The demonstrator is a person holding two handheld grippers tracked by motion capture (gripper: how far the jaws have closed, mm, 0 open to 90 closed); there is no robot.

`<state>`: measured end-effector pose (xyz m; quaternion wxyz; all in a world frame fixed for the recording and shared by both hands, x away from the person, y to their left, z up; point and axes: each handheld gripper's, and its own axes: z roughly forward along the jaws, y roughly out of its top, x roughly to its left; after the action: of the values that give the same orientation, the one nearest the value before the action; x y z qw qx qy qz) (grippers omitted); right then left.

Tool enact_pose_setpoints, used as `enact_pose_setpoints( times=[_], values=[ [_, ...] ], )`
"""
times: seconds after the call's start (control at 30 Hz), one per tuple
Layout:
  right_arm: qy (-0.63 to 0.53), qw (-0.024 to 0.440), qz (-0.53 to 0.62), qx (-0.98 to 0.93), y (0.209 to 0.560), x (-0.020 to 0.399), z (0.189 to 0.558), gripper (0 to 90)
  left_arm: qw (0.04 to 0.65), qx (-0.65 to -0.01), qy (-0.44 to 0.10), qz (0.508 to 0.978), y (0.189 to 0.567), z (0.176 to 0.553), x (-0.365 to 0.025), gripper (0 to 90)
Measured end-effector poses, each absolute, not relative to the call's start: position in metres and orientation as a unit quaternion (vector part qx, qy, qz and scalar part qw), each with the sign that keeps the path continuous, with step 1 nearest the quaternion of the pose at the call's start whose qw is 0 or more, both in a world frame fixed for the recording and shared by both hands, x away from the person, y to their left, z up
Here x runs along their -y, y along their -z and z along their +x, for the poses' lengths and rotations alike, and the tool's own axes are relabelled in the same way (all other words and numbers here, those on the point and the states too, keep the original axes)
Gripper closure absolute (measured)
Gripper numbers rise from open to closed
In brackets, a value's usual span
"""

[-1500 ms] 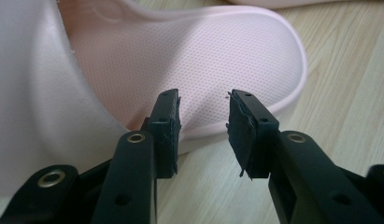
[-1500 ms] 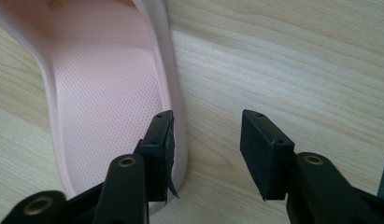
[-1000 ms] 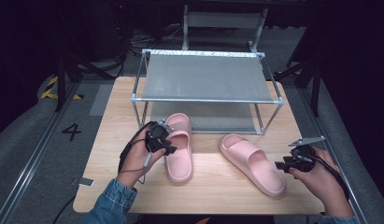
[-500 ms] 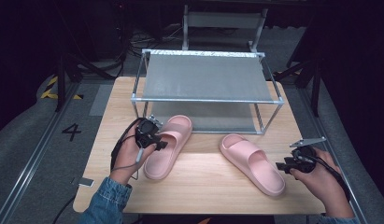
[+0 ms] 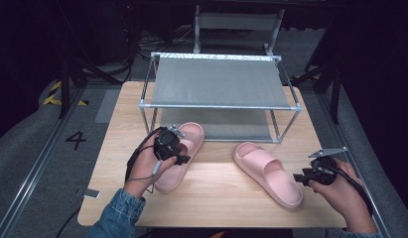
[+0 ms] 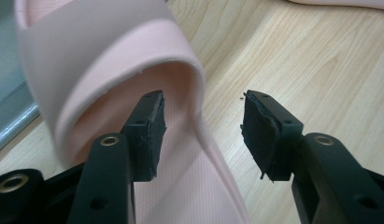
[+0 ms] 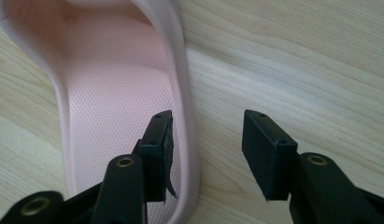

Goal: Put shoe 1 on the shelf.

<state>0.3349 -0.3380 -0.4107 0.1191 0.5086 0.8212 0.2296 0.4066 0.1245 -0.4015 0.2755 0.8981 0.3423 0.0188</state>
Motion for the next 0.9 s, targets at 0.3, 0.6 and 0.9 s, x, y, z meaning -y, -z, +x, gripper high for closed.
enact_pose_setpoints(
  times=[0.3,0.6,0.9],
  values=[
    [-0.231,0.122,0.508,-0.820,0.410,0.339,0.334,54.2,0.277,-0.346,-0.031,0.896,0.417,0.411,-0.108,49.7],
    [-0.231,0.123,0.509,-0.820,0.411,0.339,0.333,54.4,0.260,-0.361,-0.055,0.894,0.418,0.413,-0.108,80.8],
    [-0.230,0.123,0.508,-0.821,0.410,0.339,0.333,54.7,0.252,-0.378,-0.056,0.889,0.407,0.409,-0.119,85.4]
  ],
)
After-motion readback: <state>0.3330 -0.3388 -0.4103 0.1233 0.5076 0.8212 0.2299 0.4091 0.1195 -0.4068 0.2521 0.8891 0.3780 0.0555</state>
